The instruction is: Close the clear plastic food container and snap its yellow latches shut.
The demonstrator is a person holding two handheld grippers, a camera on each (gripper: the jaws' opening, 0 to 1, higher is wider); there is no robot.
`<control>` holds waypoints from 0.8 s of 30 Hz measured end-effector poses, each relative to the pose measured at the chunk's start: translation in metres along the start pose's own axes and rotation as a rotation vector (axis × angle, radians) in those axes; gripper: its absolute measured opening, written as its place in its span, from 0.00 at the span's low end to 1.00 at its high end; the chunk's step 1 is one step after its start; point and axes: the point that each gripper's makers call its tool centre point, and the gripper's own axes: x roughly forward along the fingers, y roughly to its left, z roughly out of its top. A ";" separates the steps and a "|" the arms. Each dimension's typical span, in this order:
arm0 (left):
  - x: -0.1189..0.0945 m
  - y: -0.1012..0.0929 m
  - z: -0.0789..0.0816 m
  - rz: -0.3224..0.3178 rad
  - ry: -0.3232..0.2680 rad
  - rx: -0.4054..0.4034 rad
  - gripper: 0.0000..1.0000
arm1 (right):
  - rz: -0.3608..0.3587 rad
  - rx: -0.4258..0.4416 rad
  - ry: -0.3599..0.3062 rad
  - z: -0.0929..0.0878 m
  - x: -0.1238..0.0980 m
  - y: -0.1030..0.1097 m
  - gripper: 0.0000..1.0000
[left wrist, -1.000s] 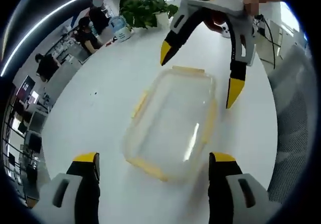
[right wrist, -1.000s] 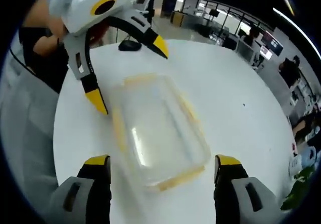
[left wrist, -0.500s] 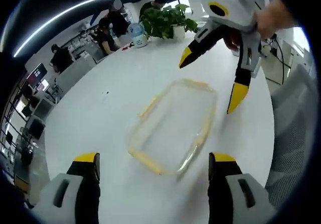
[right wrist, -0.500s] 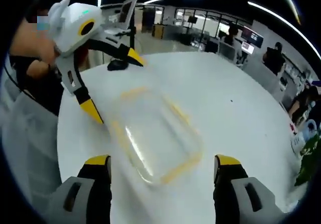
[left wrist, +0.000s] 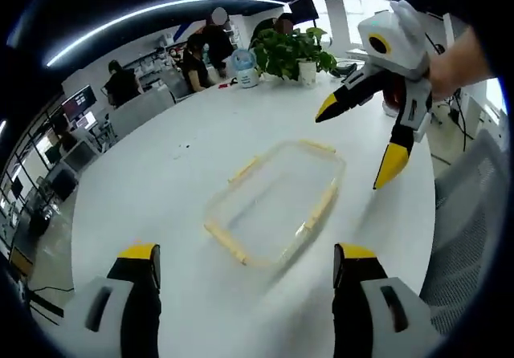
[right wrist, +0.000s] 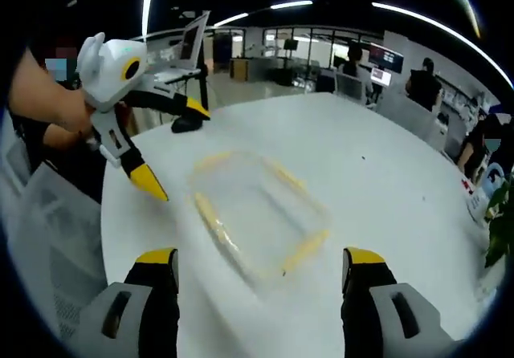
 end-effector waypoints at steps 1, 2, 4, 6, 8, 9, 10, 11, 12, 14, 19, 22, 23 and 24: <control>-0.001 -0.001 0.000 0.003 -0.008 -0.005 0.91 | -0.003 0.002 -0.005 -0.001 -0.001 0.000 0.85; -0.002 -0.001 -0.001 0.006 -0.012 -0.013 0.91 | -0.006 0.008 -0.016 0.000 -0.002 0.000 0.85; -0.004 -0.003 0.000 0.004 -0.027 -0.048 0.91 | -0.019 0.014 -0.025 -0.001 -0.006 0.001 0.85; -0.008 -0.005 0.000 0.005 -0.037 -0.055 0.91 | -0.027 0.030 -0.047 -0.001 -0.010 0.002 0.85; -0.011 -0.006 0.000 0.009 -0.048 -0.063 0.91 | -0.036 0.030 -0.061 -0.003 -0.013 0.003 0.85; -0.012 -0.007 0.000 0.008 -0.055 -0.066 0.91 | -0.039 0.031 -0.068 -0.003 -0.015 0.003 0.85; -0.014 -0.008 0.002 0.007 -0.068 -0.068 0.91 | -0.044 0.031 -0.072 -0.004 -0.017 0.004 0.85; -0.016 -0.009 0.002 0.006 -0.072 -0.068 0.90 | -0.045 0.034 -0.072 -0.007 -0.019 0.004 0.85; -0.019 -0.010 0.004 0.006 -0.090 -0.069 0.90 | -0.048 0.035 -0.078 -0.008 -0.021 0.004 0.85; -0.024 -0.010 0.005 0.013 -0.108 -0.076 0.90 | -0.056 0.030 -0.091 -0.011 -0.026 0.005 0.85; -0.029 -0.016 0.000 0.018 -0.119 -0.114 0.90 | -0.058 0.037 -0.100 -0.023 -0.035 0.008 0.85; -0.034 -0.019 -0.005 0.023 -0.129 -0.126 0.90 | -0.071 0.044 -0.107 -0.027 -0.042 0.009 0.85; -0.035 -0.020 -0.007 0.022 -0.128 -0.129 0.90 | -0.072 0.049 -0.110 -0.028 -0.043 0.009 0.85; -0.036 -0.021 -0.009 0.020 -0.128 -0.129 0.90 | -0.076 0.049 -0.109 -0.029 -0.045 0.010 0.85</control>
